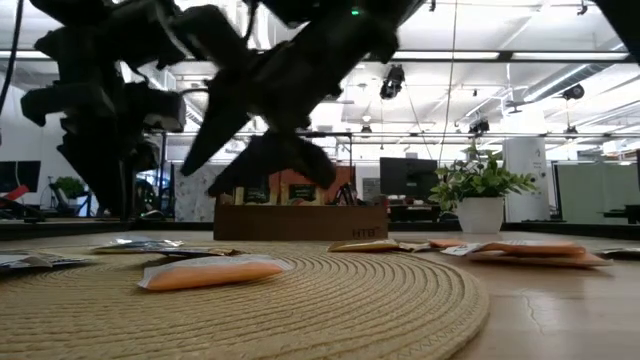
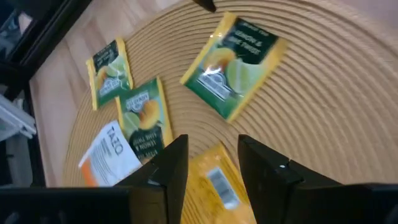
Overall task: Pick & Place Tea
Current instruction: Put the green tea bag into the left section of the wooden organizer
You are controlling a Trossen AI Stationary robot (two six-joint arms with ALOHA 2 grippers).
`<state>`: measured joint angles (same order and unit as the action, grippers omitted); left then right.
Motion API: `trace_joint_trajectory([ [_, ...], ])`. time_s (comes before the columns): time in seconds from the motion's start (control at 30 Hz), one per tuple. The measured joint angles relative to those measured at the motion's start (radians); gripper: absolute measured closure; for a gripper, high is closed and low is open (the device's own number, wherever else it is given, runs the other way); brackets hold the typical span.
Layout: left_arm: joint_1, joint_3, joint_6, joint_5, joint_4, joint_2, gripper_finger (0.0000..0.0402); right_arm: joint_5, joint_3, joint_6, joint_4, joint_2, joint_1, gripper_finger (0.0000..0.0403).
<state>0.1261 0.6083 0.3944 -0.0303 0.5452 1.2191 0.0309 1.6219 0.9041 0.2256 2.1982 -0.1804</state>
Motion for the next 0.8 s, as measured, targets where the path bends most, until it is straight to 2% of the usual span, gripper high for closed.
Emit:
trace_joint_trajectory([
  [0.2,-0.007,-0.082,-0.024,0.01,-0.106,-0.075,0.0326,0.028,0.117,0.013,0.008,0.113,-0.01,0.0282],
  [0.43,-0.008,-0.161,0.028,0.013,-0.203,-0.078,0.0326,0.08,0.191,0.032,0.014,0.19,-0.015,0.0294],
  [0.8,-0.009,-0.161,0.024,0.021,-0.225,-0.079,0.0326,0.099,0.151,0.083,0.025,0.203,-0.016,0.0297],
])
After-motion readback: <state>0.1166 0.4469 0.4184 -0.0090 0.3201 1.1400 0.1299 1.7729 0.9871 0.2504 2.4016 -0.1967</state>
